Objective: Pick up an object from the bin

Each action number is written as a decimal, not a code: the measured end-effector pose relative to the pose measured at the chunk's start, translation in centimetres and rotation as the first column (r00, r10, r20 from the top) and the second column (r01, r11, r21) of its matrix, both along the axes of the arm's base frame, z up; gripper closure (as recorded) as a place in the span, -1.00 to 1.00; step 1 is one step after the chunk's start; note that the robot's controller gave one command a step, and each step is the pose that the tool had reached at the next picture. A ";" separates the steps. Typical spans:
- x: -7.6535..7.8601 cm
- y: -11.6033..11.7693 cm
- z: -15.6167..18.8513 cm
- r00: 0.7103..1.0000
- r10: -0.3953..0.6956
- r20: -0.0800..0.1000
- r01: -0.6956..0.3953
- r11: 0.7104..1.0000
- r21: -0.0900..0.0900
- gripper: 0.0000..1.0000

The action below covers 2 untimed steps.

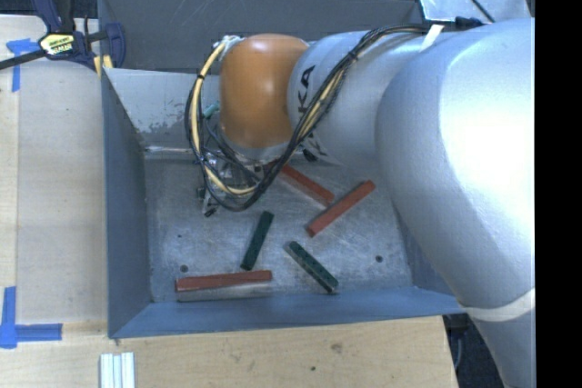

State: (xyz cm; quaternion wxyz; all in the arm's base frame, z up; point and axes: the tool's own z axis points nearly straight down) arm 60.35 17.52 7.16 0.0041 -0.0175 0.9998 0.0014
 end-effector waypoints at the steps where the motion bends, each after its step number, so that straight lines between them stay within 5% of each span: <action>1: 1.9 1.8 1.8 0.992 0.124 -0.001 -0.124 0.992 -0.002 1.00; 2: 1.7 -1.8 3.1 0.993 0.120 -0.006 -0.120 0.993 -0.004 1.00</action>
Offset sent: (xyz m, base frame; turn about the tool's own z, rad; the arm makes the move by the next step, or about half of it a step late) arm 0.0178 0.0183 0.0170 -0.1255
